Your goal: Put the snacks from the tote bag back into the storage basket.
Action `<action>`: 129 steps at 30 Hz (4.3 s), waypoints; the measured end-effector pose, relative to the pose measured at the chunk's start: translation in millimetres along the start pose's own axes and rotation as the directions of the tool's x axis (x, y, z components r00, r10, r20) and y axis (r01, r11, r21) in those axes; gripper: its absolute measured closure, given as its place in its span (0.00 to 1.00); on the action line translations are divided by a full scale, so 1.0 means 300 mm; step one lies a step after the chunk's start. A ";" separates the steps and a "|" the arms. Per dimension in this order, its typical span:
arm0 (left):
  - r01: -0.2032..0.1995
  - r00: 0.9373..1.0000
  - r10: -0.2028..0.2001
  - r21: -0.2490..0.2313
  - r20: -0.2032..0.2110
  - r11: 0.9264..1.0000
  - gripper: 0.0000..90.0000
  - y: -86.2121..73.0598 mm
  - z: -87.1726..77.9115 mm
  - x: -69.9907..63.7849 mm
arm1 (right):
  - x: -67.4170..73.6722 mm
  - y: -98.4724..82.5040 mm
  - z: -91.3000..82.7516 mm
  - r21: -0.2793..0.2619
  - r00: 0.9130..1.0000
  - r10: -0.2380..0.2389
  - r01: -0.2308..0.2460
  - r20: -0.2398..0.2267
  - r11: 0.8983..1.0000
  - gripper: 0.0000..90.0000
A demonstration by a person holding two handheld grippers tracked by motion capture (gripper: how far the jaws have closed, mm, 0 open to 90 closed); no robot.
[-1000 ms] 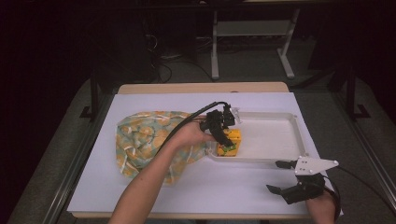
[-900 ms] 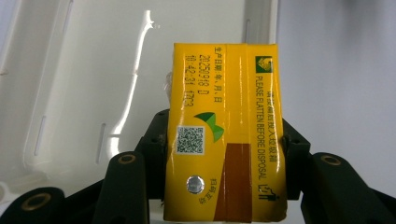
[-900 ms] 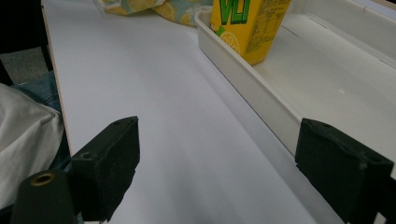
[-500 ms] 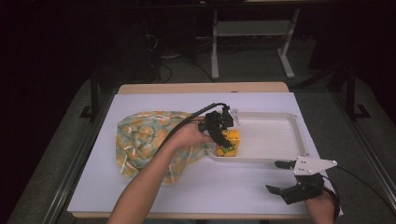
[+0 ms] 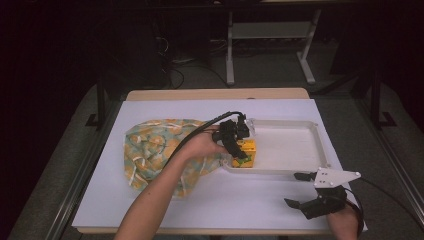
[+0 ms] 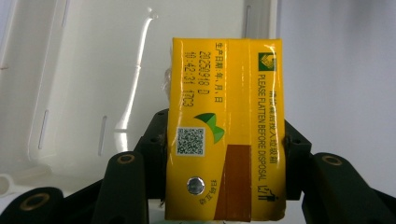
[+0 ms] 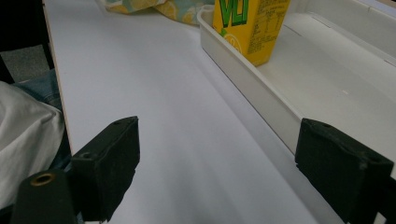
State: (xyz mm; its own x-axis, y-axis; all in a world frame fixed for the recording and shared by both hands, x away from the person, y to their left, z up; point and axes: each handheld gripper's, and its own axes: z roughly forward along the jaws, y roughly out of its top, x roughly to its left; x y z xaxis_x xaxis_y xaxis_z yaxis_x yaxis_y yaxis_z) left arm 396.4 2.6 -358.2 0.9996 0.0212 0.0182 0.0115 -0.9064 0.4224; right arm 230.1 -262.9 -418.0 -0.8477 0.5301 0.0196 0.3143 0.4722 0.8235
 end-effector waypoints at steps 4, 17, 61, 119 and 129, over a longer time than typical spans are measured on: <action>0.002 1.000 -0.002 0.002 -0.002 1.000 0.55 0.000 0.000 -0.003 | 0.001 0.001 0.001 0.002 1.000 -0.002 0.003 0.000 1.000 0.15; -0.010 1.000 0.010 0.009 -0.007 1.000 0.54 -0.004 0.000 -0.010 | 0.004 0.003 0.003 0.006 1.000 -0.003 0.003 -0.001 1.000 0.15; 0.030 0.999 -0.032 -0.064 -0.028 0.997 0.33 -0.011 -0.049 -0.018 | 0.002 -0.004 0.005 -0.001 1.000 0.015 -0.015 0.001 1.000 0.15; 0.123 0.984 -0.145 -0.196 -0.100 0.973 0.28 -0.291 -0.196 -0.115 | -0.002 -0.018 0.003 0.000 0.999 0.046 -0.046 0.027 0.999 0.15; 0.129 0.980 -0.154 -0.186 -0.125 0.974 0.28 -0.344 -0.213 -0.140 | 0.000 -0.017 0.003 0.000 0.998 0.052 -0.052 0.036 0.999 0.15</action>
State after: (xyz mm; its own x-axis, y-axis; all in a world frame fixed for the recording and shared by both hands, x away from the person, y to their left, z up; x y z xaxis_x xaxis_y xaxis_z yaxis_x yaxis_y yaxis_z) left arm 351.7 122.1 -344.7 0.9748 0.2128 0.0665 0.1353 -0.8019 0.5820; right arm 228.9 -264.8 -422.7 -0.8146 0.5784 0.0419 0.3576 0.4442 0.8215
